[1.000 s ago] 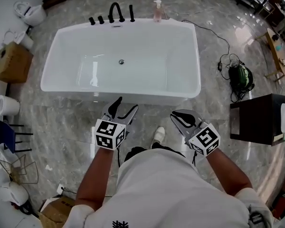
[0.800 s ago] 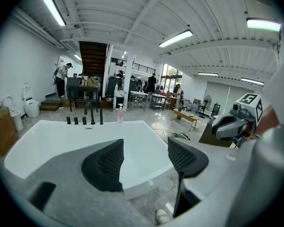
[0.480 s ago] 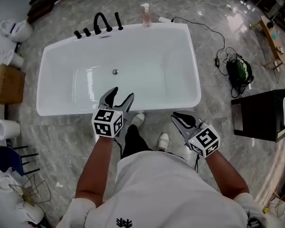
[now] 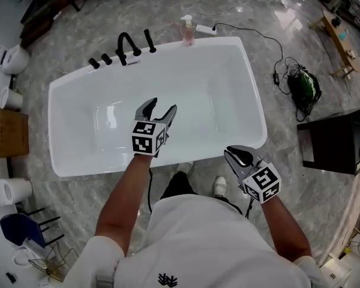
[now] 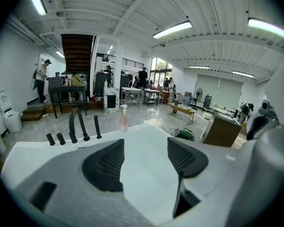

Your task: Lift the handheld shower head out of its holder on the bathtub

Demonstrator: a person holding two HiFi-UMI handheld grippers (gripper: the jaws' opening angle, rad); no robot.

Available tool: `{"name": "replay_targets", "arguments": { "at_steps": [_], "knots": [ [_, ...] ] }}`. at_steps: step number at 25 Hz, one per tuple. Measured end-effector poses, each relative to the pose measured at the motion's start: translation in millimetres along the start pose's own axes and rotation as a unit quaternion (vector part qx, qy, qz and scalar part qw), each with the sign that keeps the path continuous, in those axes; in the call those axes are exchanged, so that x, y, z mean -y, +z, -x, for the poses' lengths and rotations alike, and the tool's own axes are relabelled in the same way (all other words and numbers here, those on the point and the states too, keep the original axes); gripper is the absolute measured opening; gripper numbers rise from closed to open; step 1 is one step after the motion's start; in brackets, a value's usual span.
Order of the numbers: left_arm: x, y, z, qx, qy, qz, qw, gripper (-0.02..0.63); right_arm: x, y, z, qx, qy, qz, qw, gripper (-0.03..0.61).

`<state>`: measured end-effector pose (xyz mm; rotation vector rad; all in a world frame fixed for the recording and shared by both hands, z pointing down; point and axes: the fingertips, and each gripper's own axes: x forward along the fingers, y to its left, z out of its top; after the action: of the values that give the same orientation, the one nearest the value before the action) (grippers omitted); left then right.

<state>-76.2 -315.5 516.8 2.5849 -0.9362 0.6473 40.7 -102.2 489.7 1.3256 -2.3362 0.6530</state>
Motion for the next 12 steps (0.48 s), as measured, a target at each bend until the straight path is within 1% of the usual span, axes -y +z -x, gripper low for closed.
{"name": "replay_targets", "arguments": {
  "at_steps": [5,12],
  "knots": [
    [-53,11,-45,-0.003,0.002,0.002,1.0,0.29,9,5,-39,-0.042,-0.017,-0.023,0.999,0.052],
    [-122,18,-107,-0.006,0.025,0.003,0.9997,0.291,23,-7,-79,-0.097,-0.034,-0.061,0.993,0.052]
  ]
}}
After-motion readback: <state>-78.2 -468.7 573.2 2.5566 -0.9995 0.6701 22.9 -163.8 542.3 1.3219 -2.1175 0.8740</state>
